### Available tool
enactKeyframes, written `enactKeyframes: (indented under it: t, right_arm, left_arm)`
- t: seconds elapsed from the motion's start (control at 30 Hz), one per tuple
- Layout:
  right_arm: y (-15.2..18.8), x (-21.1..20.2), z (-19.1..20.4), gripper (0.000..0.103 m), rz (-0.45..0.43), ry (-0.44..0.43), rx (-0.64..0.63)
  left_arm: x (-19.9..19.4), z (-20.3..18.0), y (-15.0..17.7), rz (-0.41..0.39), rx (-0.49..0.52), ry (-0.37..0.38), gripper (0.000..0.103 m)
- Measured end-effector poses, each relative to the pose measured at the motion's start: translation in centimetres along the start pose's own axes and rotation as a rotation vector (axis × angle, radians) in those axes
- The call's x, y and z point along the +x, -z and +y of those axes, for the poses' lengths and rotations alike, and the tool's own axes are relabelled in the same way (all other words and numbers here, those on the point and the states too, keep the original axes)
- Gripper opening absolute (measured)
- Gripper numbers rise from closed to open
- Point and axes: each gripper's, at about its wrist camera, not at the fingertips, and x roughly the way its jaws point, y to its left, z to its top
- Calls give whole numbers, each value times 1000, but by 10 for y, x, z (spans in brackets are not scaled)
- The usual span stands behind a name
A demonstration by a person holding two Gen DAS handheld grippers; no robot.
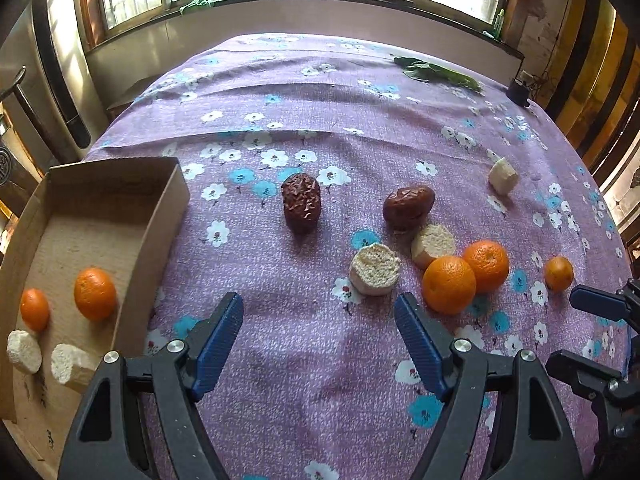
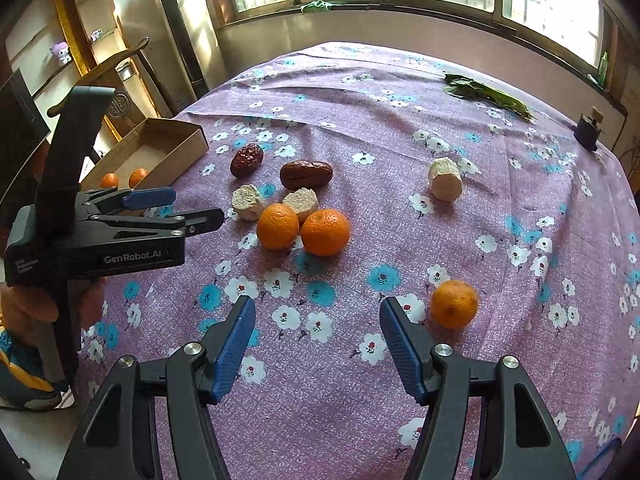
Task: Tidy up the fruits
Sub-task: 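Grasp a round yam slice with the left tool while the right tool grasps an orange, then carry the yam slice in the left tool to the tray while the right tool carries the orange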
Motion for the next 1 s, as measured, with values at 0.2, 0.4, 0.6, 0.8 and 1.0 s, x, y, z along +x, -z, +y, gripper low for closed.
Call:
enactKeyframes:
  t: [0.2,0.4,0.6,0.8,1.0]
  right_arm:
    - [-10,10,-8,69,14,0,-2]
    - [-22,29,-6,69,31,8,-28]
    - [-33,48,2,69,48,44,-98]
    - [-45,61,3,58,43,-5,-121]
    - [-45,61,-2,38,65,-36,-106]
  left_arm:
    - [19,-6,-9,15,6,6,77]
    - [23,-16,-8,-9,60,16,41]
    - [17,-10,-6,-1,38,49,29]
    - [-2,3,-2,-21,-1,62,29]
    - [-15,9,5,-34,-17,55,29]
